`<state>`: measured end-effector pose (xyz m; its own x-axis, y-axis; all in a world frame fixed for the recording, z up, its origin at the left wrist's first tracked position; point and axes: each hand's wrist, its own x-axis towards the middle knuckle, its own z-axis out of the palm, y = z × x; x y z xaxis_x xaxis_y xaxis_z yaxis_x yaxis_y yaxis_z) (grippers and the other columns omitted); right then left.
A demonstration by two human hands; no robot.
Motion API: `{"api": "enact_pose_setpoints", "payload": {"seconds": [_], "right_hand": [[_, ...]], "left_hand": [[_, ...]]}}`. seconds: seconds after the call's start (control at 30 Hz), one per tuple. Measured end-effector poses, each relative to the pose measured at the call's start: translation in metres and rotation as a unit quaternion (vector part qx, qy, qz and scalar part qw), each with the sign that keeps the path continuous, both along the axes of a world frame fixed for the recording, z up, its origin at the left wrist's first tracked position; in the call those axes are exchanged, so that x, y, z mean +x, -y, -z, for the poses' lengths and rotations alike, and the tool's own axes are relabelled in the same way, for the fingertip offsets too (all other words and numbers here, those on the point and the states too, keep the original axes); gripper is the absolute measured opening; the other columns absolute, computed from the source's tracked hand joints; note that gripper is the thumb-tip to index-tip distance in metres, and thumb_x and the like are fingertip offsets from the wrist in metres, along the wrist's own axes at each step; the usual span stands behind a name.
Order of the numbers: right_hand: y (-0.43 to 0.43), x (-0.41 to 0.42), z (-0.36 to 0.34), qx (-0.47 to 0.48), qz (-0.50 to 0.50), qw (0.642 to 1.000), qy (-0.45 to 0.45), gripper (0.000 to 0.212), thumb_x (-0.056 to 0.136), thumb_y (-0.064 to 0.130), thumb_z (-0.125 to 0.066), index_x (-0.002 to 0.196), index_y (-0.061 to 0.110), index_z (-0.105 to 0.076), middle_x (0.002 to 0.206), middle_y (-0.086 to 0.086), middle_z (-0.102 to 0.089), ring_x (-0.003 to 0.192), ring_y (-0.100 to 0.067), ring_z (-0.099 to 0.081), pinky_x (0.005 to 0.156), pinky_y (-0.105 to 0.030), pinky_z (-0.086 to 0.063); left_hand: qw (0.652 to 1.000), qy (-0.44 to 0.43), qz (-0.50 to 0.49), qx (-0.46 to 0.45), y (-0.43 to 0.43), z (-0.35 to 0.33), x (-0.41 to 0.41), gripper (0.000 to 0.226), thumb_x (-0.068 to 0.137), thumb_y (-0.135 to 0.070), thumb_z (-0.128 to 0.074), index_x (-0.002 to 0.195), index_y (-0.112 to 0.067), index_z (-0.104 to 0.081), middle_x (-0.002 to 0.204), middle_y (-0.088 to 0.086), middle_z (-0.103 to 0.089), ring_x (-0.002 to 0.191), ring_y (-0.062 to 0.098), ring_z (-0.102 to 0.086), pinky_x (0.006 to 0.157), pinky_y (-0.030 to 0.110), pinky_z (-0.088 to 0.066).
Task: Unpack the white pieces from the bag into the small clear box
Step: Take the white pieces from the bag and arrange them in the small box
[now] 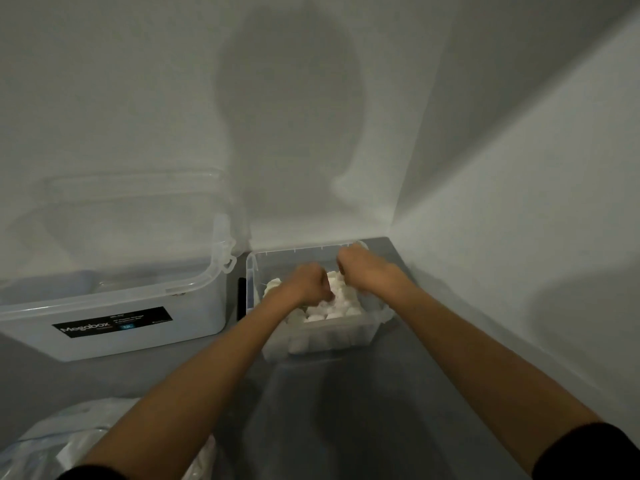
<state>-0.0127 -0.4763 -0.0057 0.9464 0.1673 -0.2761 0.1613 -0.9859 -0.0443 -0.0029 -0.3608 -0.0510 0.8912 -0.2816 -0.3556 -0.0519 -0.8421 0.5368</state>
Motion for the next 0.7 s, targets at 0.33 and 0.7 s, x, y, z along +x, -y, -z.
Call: {"api": "enact_pose_setpoints", "payload": {"seconds": [0.33, 0.7], "right_hand": [[-0.043, -0.049, -0.081, 0.129, -0.047, 0.984, 0.112, 0.016, 0.091, 0.013, -0.059, 0.106, 0.011, -0.064, 0.108, -0.009, -0.058, 0.089, -0.022, -0.059, 0.080, -0.033, -0.051], [-0.182, -0.131, -0.086, 0.258, -0.153, 0.952, 0.070, 0.011, 0.090, 0.021, -0.064, 0.097, 0.014, -0.069, 0.091, -0.003, -0.065, 0.064, -0.005, -0.057, 0.057, -0.019, -0.050]], "left_hand": [[0.984, 0.085, -0.010, -0.158, -0.094, -0.093, -0.059, 0.010, 0.088, -0.020, -0.065, 0.095, -0.018, -0.071, 0.086, -0.006, -0.070, 0.076, 0.012, -0.067, 0.067, 0.017, -0.050], [0.987, -0.065, -0.027, -0.145, -0.259, -0.100, -0.167, 0.014, 0.091, -0.028, -0.061, 0.097, -0.020, -0.071, 0.091, -0.005, -0.075, 0.083, 0.006, -0.069, 0.073, 0.020, -0.051]]}}
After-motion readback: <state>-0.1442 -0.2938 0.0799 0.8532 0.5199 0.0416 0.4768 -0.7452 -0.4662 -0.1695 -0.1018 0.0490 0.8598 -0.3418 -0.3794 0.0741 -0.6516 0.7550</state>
